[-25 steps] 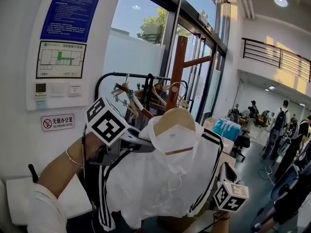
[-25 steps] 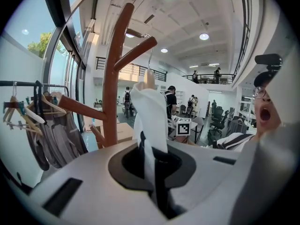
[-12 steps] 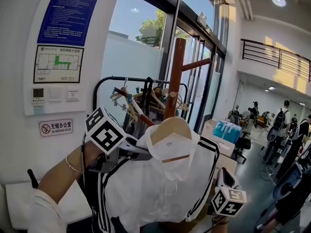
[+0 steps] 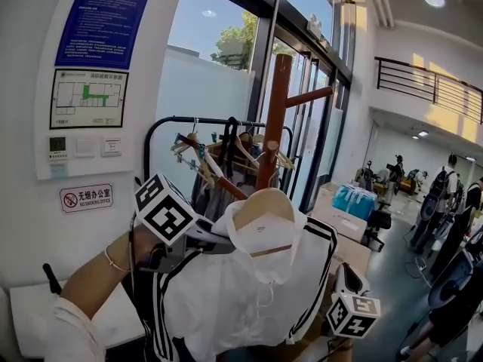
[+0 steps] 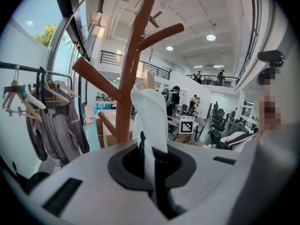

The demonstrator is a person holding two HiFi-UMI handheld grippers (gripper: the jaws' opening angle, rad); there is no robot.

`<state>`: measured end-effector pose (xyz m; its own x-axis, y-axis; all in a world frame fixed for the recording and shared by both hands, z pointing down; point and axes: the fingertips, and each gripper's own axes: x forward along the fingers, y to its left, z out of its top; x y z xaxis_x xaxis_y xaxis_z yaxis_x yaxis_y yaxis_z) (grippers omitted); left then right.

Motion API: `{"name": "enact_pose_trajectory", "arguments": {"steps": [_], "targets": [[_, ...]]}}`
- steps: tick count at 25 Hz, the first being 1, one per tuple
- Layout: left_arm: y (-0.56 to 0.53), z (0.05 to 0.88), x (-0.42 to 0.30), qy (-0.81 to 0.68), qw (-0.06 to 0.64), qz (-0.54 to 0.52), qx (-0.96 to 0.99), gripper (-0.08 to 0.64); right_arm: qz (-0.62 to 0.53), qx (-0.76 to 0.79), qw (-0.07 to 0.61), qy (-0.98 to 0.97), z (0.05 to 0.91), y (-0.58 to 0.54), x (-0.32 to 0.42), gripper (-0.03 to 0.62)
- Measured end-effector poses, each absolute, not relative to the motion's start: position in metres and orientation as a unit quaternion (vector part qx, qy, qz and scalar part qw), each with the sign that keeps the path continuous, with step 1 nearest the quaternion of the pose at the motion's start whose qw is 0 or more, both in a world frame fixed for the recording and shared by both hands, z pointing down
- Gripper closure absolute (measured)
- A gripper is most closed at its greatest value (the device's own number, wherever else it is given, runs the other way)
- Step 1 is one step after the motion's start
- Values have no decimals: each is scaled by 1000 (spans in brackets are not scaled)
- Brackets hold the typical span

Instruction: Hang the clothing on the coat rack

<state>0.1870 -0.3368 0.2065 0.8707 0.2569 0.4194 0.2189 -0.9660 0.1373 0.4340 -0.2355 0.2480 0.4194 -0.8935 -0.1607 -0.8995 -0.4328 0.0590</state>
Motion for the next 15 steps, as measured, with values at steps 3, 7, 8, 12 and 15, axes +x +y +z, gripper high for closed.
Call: {"name": "enact_pose_trajectory", "arguments": {"steps": [3, 7, 8, 12, 15], "targets": [[-339, 207, 189, 122, 38, 222, 967, 542, 81, -842, 17, 533, 252, -237, 432, 569], [-343, 209, 192, 119, 40, 222, 967, 541, 78, -840, 14, 536, 255, -239, 430, 569], [-343, 209, 193, 118, 39, 220, 968, 541, 77, -840, 13, 537, 255, -239, 430, 569], [-348, 212, 195, 113, 38, 213, 970, 541, 71, -838, 12, 541, 262, -241, 427, 569], [-354, 219, 196, 98, 31, 216, 971, 540, 65, -836, 11, 545, 268, -242, 424, 570]]}}
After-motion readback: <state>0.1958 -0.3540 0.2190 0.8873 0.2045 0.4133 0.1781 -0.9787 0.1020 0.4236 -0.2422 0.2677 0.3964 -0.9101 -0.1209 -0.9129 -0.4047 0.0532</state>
